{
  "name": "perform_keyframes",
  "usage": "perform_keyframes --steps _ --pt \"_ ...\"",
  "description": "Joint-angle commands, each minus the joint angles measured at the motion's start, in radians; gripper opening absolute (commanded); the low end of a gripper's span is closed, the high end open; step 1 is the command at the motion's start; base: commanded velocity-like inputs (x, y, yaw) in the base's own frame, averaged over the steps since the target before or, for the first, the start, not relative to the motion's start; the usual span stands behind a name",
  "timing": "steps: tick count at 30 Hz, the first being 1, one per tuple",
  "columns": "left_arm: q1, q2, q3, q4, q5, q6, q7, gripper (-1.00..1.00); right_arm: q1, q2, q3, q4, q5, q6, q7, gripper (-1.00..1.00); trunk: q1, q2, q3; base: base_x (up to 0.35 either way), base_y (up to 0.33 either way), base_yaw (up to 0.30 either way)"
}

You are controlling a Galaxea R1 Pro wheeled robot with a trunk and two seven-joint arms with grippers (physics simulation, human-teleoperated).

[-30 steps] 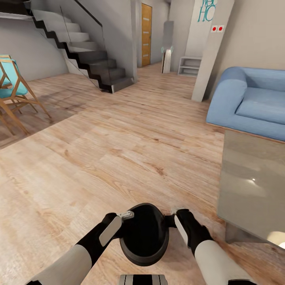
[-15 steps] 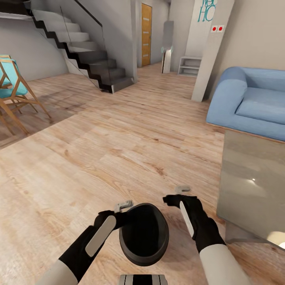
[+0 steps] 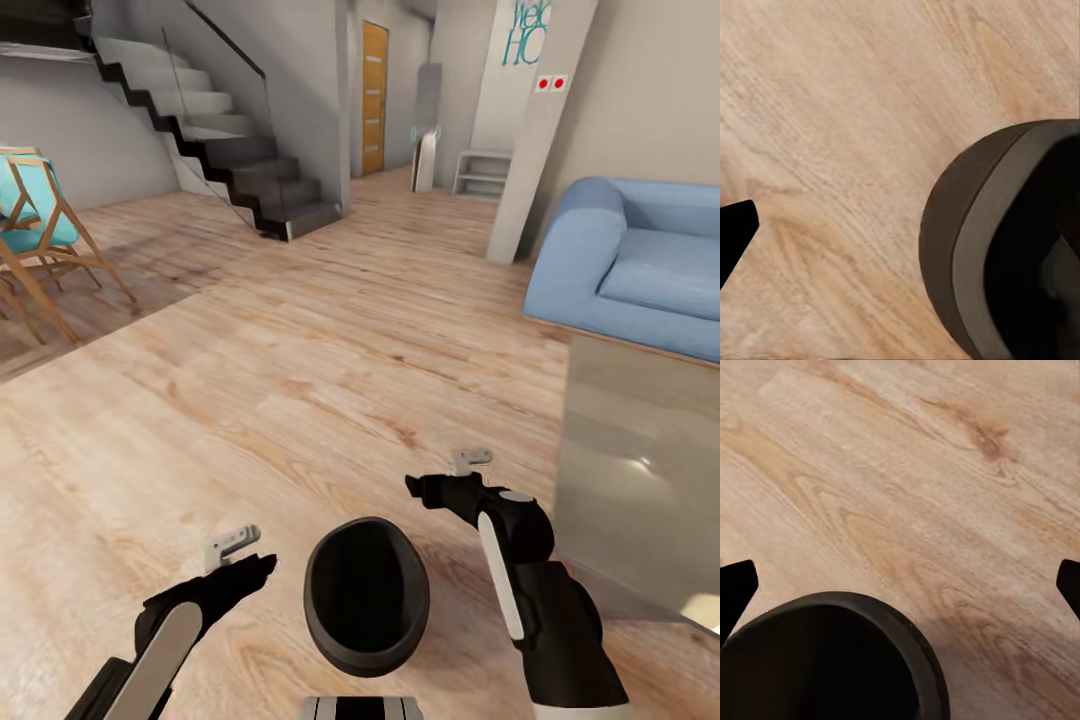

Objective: Place each of the two pumpkins and all three candles from the living room inside a cabinet in the living room (use any cabinet), then make sure every cabinet is closed, and position the cauldron so it is next to a table in the living room.

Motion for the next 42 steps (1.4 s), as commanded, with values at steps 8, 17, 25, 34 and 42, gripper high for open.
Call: perform_keyframes --steps 8,17,25,34,42 --pt "0.078 0.004 0.123 -0.006 0.010 -0.128 0.012 1.00 0.001 -0.001 0.047 -0.017 0.008 0.023 0.008 1.00 -0.004 0.002 0.032 0.000 0.000 0.235" --pt "0.097 0.003 0.145 -0.003 0.010 -0.164 0.016 1.00 0.002 -0.001 0.055 -0.019 0.008 0.029 0.008 1.00 -0.008 0.004 0.067 0.000 0.000 0.278" --pt "0.098 0.003 0.151 -0.001 0.015 -0.167 0.018 1.00 0.001 -0.001 0.055 -0.019 0.008 0.045 0.008 1.00 -0.011 0.006 0.098 0.000 0.000 0.286" --pt "0.105 -0.003 0.202 -0.001 0.019 -0.167 0.019 1.00 0.001 -0.001 0.057 -0.019 0.008 0.083 0.008 1.00 -0.015 0.008 0.133 0.000 0.000 0.286" --pt "0.107 0.001 0.205 0.002 0.020 -0.166 0.016 1.00 0.001 -0.001 0.057 -0.019 0.008 0.087 0.008 1.00 -0.016 0.008 0.137 0.000 0.000 0.286"
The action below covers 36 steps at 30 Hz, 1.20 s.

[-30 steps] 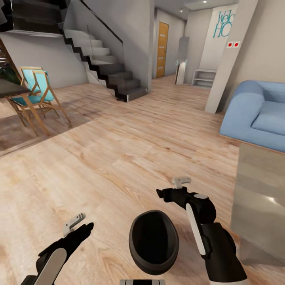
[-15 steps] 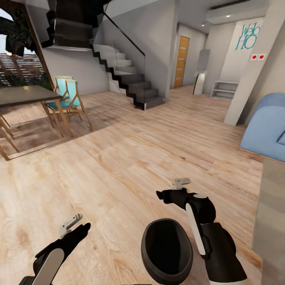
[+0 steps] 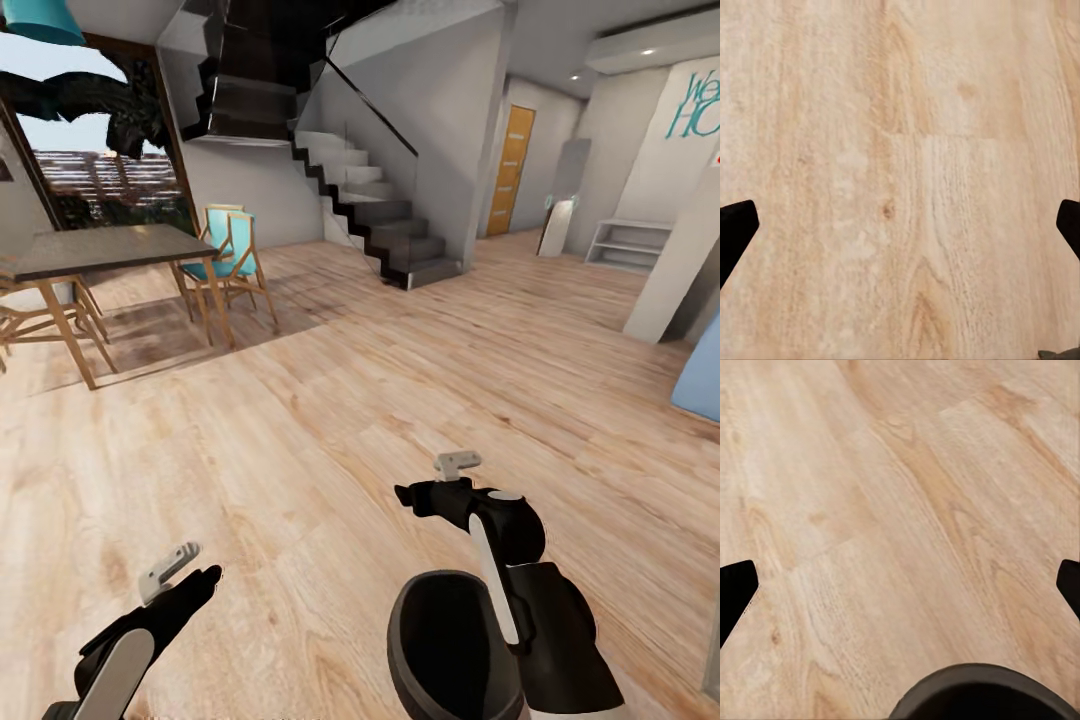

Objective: Place each of the two pumpkins and all three candles from the living room inside a cabinet in the living room (use any cabinet), then make sure every cabinet is closed, and position the cauldron so it is next to a table in the living room.

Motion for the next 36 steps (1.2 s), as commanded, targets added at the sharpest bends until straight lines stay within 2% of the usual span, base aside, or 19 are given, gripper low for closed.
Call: perform_keyframes --steps 1,5,10,18,21,27,30,33,36 --pt "0.001 0.002 -0.002 0.001 0.006 0.000 0.008 1.00 0.000 0.000 -0.001 -0.001 0.007 0.005 0.007 1.00 0.000 0.000 -0.001 0.000 0.031 0.286" --pt "0.010 0.003 0.001 0.005 0.004 -0.002 0.009 1.00 0.000 0.000 -0.002 -0.001 0.006 0.007 0.007 1.00 0.000 0.000 -0.001 0.000 0.160 0.286" --pt "0.028 0.001 0.044 0.006 0.006 -0.002 0.005 1.00 0.000 0.000 -0.001 -0.001 0.005 0.009 0.007 1.00 0.000 0.000 -0.001 0.000 0.305 0.286" --pt "0.036 -0.004 0.057 0.006 0.005 -0.004 0.007 1.00 0.000 0.000 -0.001 -0.001 0.005 0.012 0.007 1.00 0.000 0.000 -0.001 0.000 0.324 0.286" --pt "0.043 -0.006 0.081 0.005 0.006 -0.004 0.007 1.00 0.000 -0.001 0.001 -0.001 0.005 0.012 0.007 1.00 0.000 0.000 -0.001 -0.017 0.290 0.286" --pt "0.106 0.002 0.109 0.002 -0.003 -0.003 0.002 1.00 0.000 -0.003 0.013 0.000 0.007 0.010 0.008 1.00 0.000 0.000 -0.001 -0.004 0.036 0.287" --pt "0.131 0.001 0.154 0.002 -0.001 -0.003 -0.001 1.00 0.000 -0.003 0.014 0.000 0.007 0.010 0.008 1.00 0.000 0.000 -0.001 0.000 0.003 0.288" --pt "0.151 0.000 0.175 0.003 -0.002 -0.002 -0.001 1.00 0.001 -0.003 0.015 0.000 0.007 0.010 0.009 1.00 0.000 0.000 -0.001 0.000 0.001 0.288" --pt "0.154 -0.007 0.177 0.005 -0.003 -0.003 -0.001 1.00 0.000 -0.003 0.014 0.003 0.005 0.009 0.025 1.00 0.000 0.000 -0.001 0.000 0.000 0.288"
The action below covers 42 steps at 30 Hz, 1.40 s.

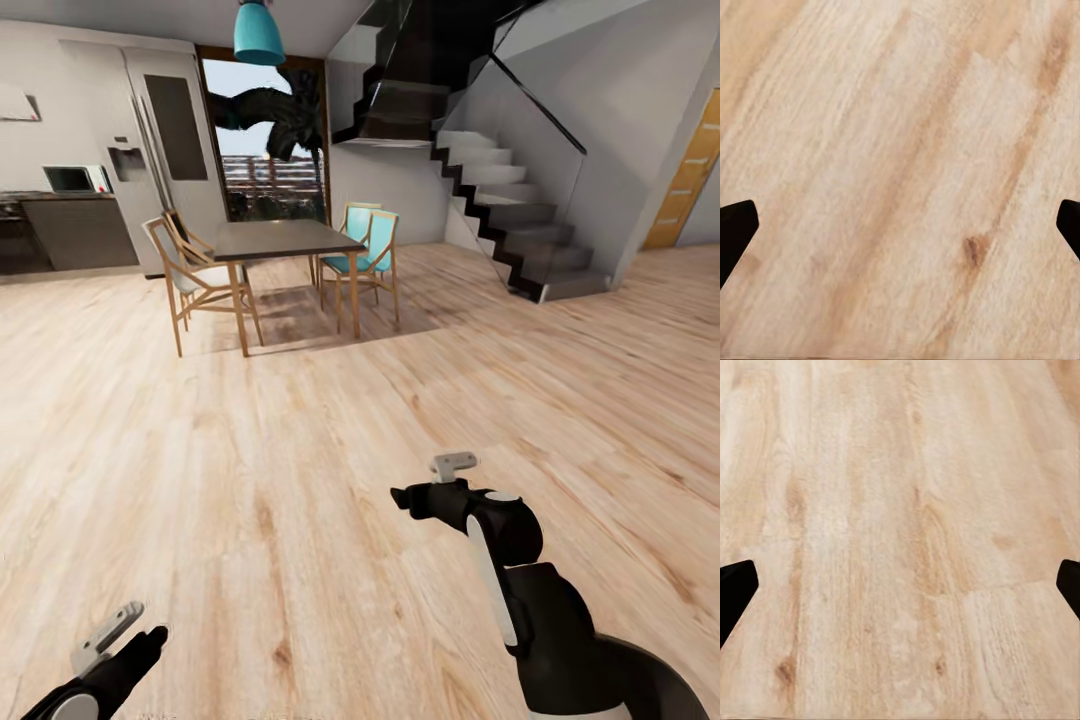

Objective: Place each of the two pumpkins and all three candles from the living room inside a cabinet in the living room (use any cabinet), then make sure every cabinet is closed, and position the cauldron so it is next to a table in the living room.

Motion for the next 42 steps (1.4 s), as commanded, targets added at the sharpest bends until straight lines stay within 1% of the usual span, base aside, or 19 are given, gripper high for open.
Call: perform_keyframes --steps 1,5,7,12,13,17,21,22,23,25,27,28,33,34,35,36,39,41,42 --pt "0.001 -0.002 0.000 0.003 0.006 0.000 0.006 1.00 -0.001 0.001 -0.001 0.001 0.007 0.005 0.025 1.00 0.000 0.000 -0.001 0.000 0.000 0.288" --pt "0.002 -0.005 -0.003 0.024 0.005 -0.038 0.005 1.00 -0.001 0.004 -0.001 0.003 0.006 0.005 0.058 1.00 0.000 0.000 -0.001 0.000 0.031 0.288" --pt "0.003 -0.007 -0.004 0.046 0.005 -0.094 0.008 1.00 -0.001 0.007 0.003 0.008 0.006 0.005 0.077 1.00 0.000 0.000 -0.001 0.000 0.196 0.288" --pt "0.005 -0.007 -0.003 0.086 0.004 -0.115 0.013 1.00 0.000 0.011 0.008 0.014 0.007 0.006 0.084 1.00 0.000 0.000 -0.001 0.000 0.296 0.288" --pt "0.010 -0.006 -0.001 0.081 0.005 -0.116 0.012 1.00 0.000 0.012 0.008 0.014 0.007 0.006 0.084 1.00 0.000 0.000 -0.001 0.000 0.319 0.288" --pt "0.078 0.006 0.010 0.013 0.013 -0.114 0.008 1.00 -0.001 0.013 0.009 0.023 0.008 0.006 0.084 1.00 0.000 0.000 -0.001 0.000 0.322 0.288" --pt "0.107 0.010 0.021 -0.008 0.018 -0.109 -0.004 1.00 -0.001 0.014 0.027 0.046 0.008 0.005 0.084 1.00 0.000 0.000 -0.001 0.000 0.323 0.288" --pt "0.139 0.005 0.102 -0.016 0.049 -0.103 -0.158 1.00 0.000 0.013 0.076 0.058 0.003 0.005 0.084 1.00 0.000 0.000 -0.001 0.000 0.324 0.288" --pt "0.151 0.001 0.125 -0.016 0.058 -0.105 -0.188 1.00 0.000 0.012 0.077 0.059 0.003 0.005 0.084 1.00 0.000 0.000 -0.001 0.000 0.324 0.288" --pt "0.169 -0.008 0.154 -0.016 0.071 -0.110 -0.227 1.00 0.000 0.012 0.079 0.059 0.003 0.005 0.084 1.00 0.000 0.000 -0.001 0.000 0.324 0.288" --pt "0.184 -0.019 0.174 -0.015 0.076 -0.115 -0.249 1.00 0.000 0.012 0.080 0.059 0.003 0.005 0.084 1.00 0.000 0.000 -0.001 0.000 0.324 0.288" --pt "0.198 -0.036 0.203 -0.015 0.080 -0.127 -0.270 1.00 0.000 0.012 0.080 0.059 0.003 0.005 0.084 1.00 0.000 0.000 -0.001 0.000 0.324 0.288" --pt "0.230 -0.087 0.307 -0.015 0.086 -0.147 -0.317 1.00 0.000 0.012 0.080 0.059 0.003 0.005 0.084 1.00 0.000 0.000 -0.001 0.000 0.324 0.288" --pt "0.256 -0.135 0.411 -0.017 0.092 -0.153 -0.359 1.00 0.001 0.012 0.080 0.059 0.003 0.005 0.084 1.00 0.000 0.000 -0.001 0.000 0.324 0.285" --pt "0.266 -0.150 0.445 -0.017 0.094 -0.154 -0.374 1.00 0.001 0.012 0.080 0.059 0.002 0.005 0.084 1.00 0.000 0.000 -0.001 0.000 0.324 0.283" --pt "0.271 -0.157 0.460 -0.017 0.095 -0.155 -0.382 1.00 0.001 0.012 0.080 0.059 0.002 0.005 0.084 1.00 0.000 0.000 -0.001 0.000 0.324 0.282" --pt "0.307 -0.195 0.541 -0.017 0.097 -0.157 -0.436 1.00 0.002 0.012 0.081 0.059 0.001 0.005 0.084 1.00 0.000 0.000 -0.001 0.000 0.323 0.282" --pt "0.317 -0.203 0.562 -0.016 0.097 -0.158 -0.463 1.00 0.002 0.012 0.081 0.058 0.001 0.005 0.084 1.00 0.000 0.000 -0.001 0.000 0.322 0.283" --pt "0.326 -0.214 0.576 -0.015 0.096 -0.161 -0.490 1.00 0.002 0.012 0.080 0.058 0.000 0.005 0.084 1.00 0.000 0.000 -0.001 0.000 0.321 0.283"
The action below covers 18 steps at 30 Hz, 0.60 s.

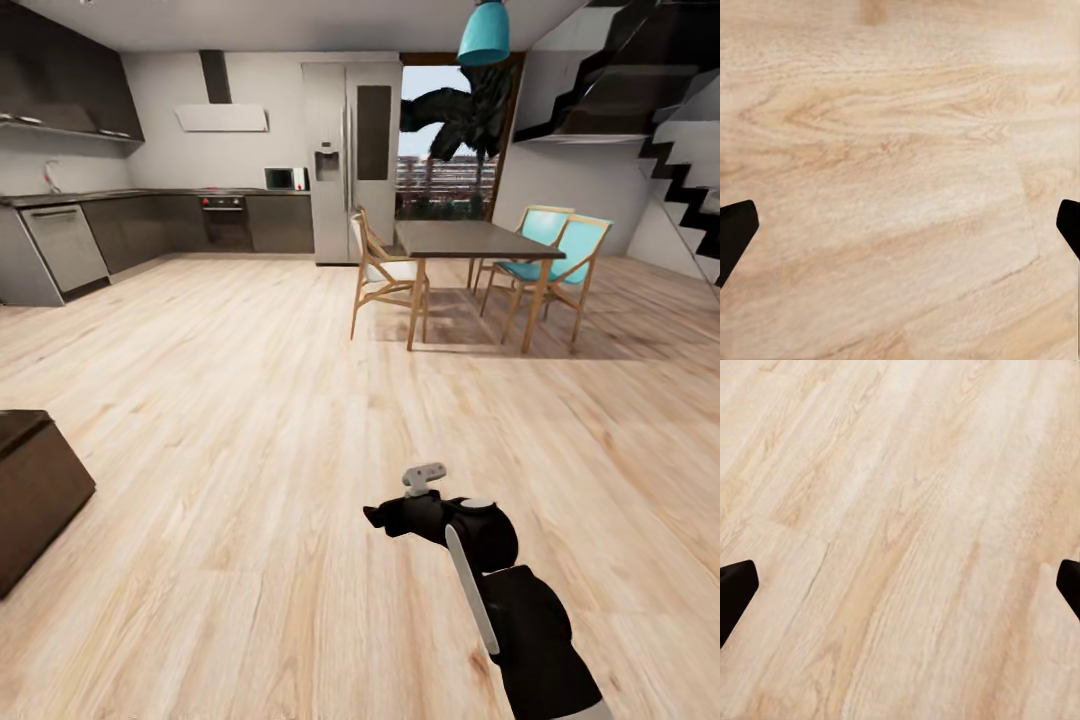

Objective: Place each of the two pumpkins and all three candles from the living room inside a cabinet in the living room (use any cabinet), then make sure every cabinet is closed, and position the cauldron so it is next to a table in the living room.

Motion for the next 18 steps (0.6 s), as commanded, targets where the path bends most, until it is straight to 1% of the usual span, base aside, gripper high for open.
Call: perform_keyframes --steps 1,3,5,7,9,10,13,18 --pt "0.005 -0.011 0.011 0.000 0.009 0.002 -0.014 1.00 -0.001 0.000 0.000 -0.001 0.006 0.005 0.005 1.00 0.000 0.000 -0.001 0.000 0.321 0.283" --pt "0.010 -0.023 0.024 0.002 0.007 -0.001 -0.031 1.00 -0.001 -0.001 -0.001 -0.002 0.006 0.005 0.005 1.00 0.000 0.000 -0.001 0.000 0.320 0.283" --pt "0.013 -0.028 0.038 0.003 0.007 -0.003 -0.037 1.00 -0.001 -0.002 -0.001 -0.002 0.005 0.005 0.005 1.00 0.000 0.000 -0.001 0.000 0.320 0.283" --pt "0.016 -0.042 0.072 0.004 0.008 -0.003 -0.044 1.00 -0.001 -0.002 -0.001 -0.003 0.005 0.005 0.005 1.00 0.000 0.000 -0.001 0.000 0.320 0.284" --pt "0.018 -0.047 0.087 0.004 0.007 -0.002 -0.046 1.00 -0.001 -0.003 -0.001 -0.003 0.005 0.005 0.005 1.00 0.000 0.000 -0.001 0.000 0.320 0.284" --pt "0.019 -0.051 0.114 0.005 0.006 -0.001 -0.048 1.00 0.000 -0.005 -0.001 -0.003 0.005 0.005 0.006 1.00 0.000 0.000 -0.001 0.005 0.312 0.283" --pt "0.019 -0.053 0.124 0.006 0.005 -0.001 -0.048 1.00 0.000 -0.005 0.000 -0.003 0.005 0.005 0.006 1.00 0.000 0.000 -0.001 0.010 0.227 0.284" --pt "0.019 -0.052 0.128 0.006 0.005 0.000 -0.047 1.00 0.001 -0.005 0.000 -0.003 0.005 0.006 0.006 1.00 0.000 0.000 -0.001 0.004 0.076 0.284"
